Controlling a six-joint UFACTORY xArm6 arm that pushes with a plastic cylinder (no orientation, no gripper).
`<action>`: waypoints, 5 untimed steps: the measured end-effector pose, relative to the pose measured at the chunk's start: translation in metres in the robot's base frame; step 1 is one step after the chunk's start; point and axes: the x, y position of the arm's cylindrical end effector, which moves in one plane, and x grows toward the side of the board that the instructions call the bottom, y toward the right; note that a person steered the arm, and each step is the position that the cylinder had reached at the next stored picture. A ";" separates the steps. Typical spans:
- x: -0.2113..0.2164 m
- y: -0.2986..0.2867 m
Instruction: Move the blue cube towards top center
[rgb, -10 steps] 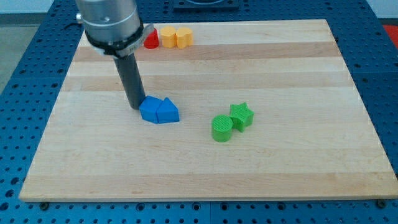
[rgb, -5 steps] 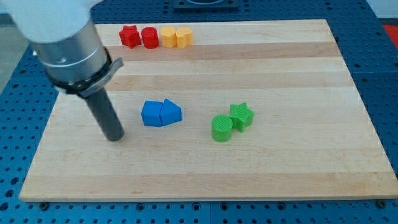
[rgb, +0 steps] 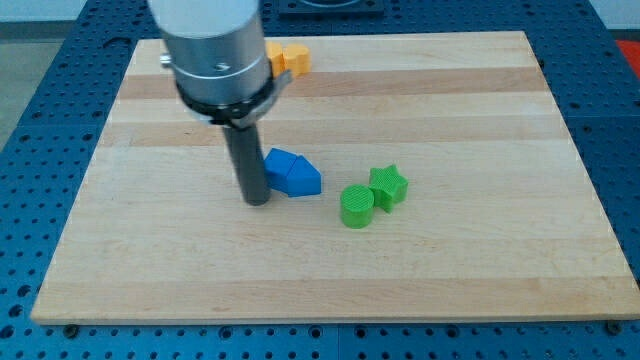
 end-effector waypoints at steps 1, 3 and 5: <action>-0.032 0.030; -0.083 0.050; -0.082 0.043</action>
